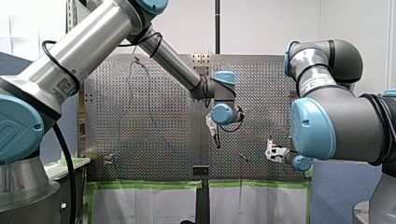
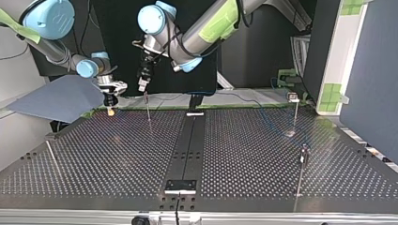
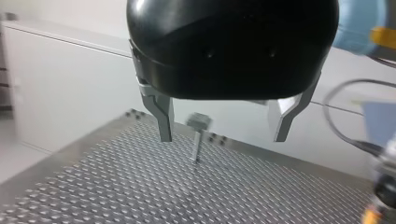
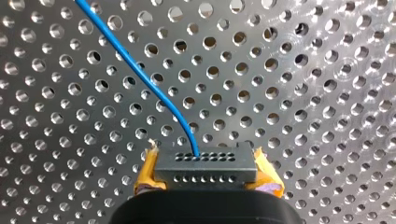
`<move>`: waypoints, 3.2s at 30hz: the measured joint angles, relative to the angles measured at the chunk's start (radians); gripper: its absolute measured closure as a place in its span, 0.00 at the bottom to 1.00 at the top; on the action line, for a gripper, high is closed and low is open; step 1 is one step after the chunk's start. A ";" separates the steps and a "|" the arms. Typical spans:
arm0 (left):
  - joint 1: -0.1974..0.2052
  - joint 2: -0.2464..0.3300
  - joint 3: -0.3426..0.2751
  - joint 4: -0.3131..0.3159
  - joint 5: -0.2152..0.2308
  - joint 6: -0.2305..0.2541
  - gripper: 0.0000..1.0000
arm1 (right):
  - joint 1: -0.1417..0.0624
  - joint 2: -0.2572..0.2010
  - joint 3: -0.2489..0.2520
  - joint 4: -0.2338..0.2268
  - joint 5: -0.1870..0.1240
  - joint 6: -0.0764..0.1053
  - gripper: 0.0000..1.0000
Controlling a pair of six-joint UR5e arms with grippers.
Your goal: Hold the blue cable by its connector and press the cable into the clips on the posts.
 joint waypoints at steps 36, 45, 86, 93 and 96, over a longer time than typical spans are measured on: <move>0.035 0.270 -0.317 0.316 -0.001 -0.159 0.00 | 0.018 0.000 -0.004 0.001 -0.033 0.007 1.00; 0.060 0.264 -0.397 0.363 0.036 -0.156 0.00 | 0.020 0.000 -0.004 0.000 -0.033 0.006 1.00; 0.082 0.264 -0.749 0.350 0.021 -0.122 0.00 | 0.008 -0.001 -0.012 0.002 -0.023 -0.003 1.00; 0.097 0.264 -0.810 0.368 -0.035 -0.063 0.00 | -0.001 -0.022 -0.012 0.027 -0.031 -0.006 1.00; 0.104 0.264 -0.835 0.388 -0.041 -0.037 0.00 | -0.006 -0.047 -0.009 0.046 -0.038 -0.007 1.00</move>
